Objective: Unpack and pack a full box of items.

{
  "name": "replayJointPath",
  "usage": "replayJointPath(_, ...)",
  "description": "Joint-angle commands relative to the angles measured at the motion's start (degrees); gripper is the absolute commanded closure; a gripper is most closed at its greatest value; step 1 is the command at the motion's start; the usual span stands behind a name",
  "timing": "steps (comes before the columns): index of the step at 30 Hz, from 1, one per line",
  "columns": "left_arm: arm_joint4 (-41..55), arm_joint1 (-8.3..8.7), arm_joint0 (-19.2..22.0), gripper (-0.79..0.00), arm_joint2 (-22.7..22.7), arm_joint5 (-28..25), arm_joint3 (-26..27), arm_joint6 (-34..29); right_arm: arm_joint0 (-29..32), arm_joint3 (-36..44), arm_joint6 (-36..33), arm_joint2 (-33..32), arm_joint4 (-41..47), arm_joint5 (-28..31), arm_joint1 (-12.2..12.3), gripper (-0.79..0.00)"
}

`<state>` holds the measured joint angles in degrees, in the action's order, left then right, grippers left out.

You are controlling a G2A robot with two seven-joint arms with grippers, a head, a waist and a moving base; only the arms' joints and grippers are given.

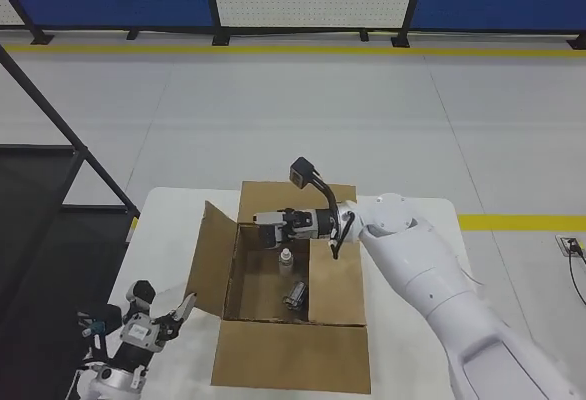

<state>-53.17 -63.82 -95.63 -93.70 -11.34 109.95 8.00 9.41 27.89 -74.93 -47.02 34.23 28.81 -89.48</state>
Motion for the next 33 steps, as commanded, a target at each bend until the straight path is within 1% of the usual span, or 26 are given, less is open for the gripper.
replayJointPath(1,1.47,-0.01,-0.63,-0.785,-1.38,-0.13,-0.37,-0.52,0.06,-0.37,-0.08,-0.96,0.21,0.33,0.44,-0.785)
replayJointPath(7,5.26,0.08,-0.68,-0.785,-4.24,-1.55,-3.07,-4.54,0.7,-0.13,0.28,-3.36,-0.3,0.82,1.84,-0.785)
replayJointPath(12,5.73,0.17,0.4,-0.785,-5.05,-2.23,-5.52,-7.75,1.44,0.55,0.76,-5.25,-0.95,0.69,3.01,-0.785)
replayJointPath(17,4.84,0.23,1.74,-0.785,-4.66,-2.65,-7.8,-11.1,2.65,2.39,0.81,-6.83,-1.56,0.3,4.05,-0.785)
replayJointPath(24,2.81,0.18,3.97,-0.785,-3.1,-1.97,-11.08,-14.1,4.49,5.3,1.36,-8.27,-2.73,-0.64,5.05,-0.785)
replayJointPath(33,1.14,0.02,5.87,-0.785,-1.85,-0.85,-14.5,-15.36,5.99,7.92,2.01,-9.4,-4.05,-1.76,5.82,-0.785)
